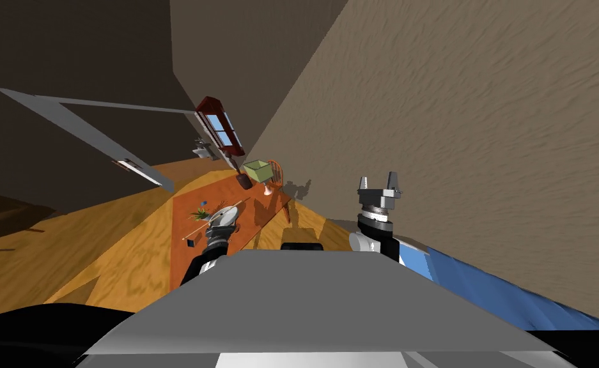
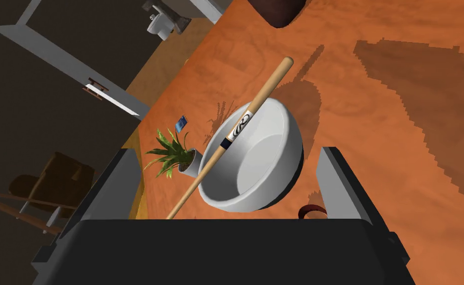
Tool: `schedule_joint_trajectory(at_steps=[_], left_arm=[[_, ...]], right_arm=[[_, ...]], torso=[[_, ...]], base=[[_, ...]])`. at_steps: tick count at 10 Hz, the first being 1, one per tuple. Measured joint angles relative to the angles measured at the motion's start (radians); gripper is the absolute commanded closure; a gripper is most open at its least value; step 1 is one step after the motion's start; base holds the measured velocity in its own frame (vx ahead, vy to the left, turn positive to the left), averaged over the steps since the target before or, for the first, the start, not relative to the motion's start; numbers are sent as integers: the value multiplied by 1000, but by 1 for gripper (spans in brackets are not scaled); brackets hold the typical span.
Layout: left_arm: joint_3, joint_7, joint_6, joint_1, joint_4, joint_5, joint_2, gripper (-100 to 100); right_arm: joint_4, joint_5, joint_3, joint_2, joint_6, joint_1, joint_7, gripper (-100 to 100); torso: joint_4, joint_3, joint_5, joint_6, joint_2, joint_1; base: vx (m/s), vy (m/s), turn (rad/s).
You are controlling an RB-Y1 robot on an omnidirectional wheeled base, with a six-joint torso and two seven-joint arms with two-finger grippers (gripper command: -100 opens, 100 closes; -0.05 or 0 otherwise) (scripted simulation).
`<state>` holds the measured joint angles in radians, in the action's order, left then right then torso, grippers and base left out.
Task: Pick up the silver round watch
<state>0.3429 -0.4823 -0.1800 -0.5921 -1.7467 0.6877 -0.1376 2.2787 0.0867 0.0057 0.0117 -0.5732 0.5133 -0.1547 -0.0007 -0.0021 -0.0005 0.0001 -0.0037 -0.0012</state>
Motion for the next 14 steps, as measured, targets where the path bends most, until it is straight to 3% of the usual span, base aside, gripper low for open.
schedule_joint_trajectory(at_steps=[1, 6, 10, 12, 13, 14], left_arm=[[-3, -13, -5, -5, 30, 14, -4, -100], [47, -57, 60, -30, 132, 123, -12, -100], [59, -112, 93, -71, 240, 221, -48, -100], [71, -125, 121, -96, 268, 266, -48, -100], [99, -117, 152, -89, 284, 282, -31, -100], [92, -125, 156, -90, 315, 301, -50, -100]], right_arm=[[0, 0, 0, 0, 0, 0, 0, 0], [0, 0, 0, 0, 0, 0, 0, 0], [0, 0, 0, 0, 0, 0, 0, 0], [0, 0, 0, 0, 0, 0, 0, 0], [0, 0, 0, 0, 0, 0, 0, 0], [0, 0, 0, 0, 0, 0, 0, 0]], torso=[[0, 0, 0, 0, 1, 0], [0, 0, 0, 0, 0, 1], [-1, -1, 0, -1, -2, 2], [0, 0, 0, 0, -1, 2], [0, -1, 0, 0, -1, 2], [0, 0, 0, 0, 0, 2]], base=[[65, -14, -97], [63, -6, -84], [102, 6, -123], [77, 15, -81], [65, 13, -72], [75, 7, -124]])
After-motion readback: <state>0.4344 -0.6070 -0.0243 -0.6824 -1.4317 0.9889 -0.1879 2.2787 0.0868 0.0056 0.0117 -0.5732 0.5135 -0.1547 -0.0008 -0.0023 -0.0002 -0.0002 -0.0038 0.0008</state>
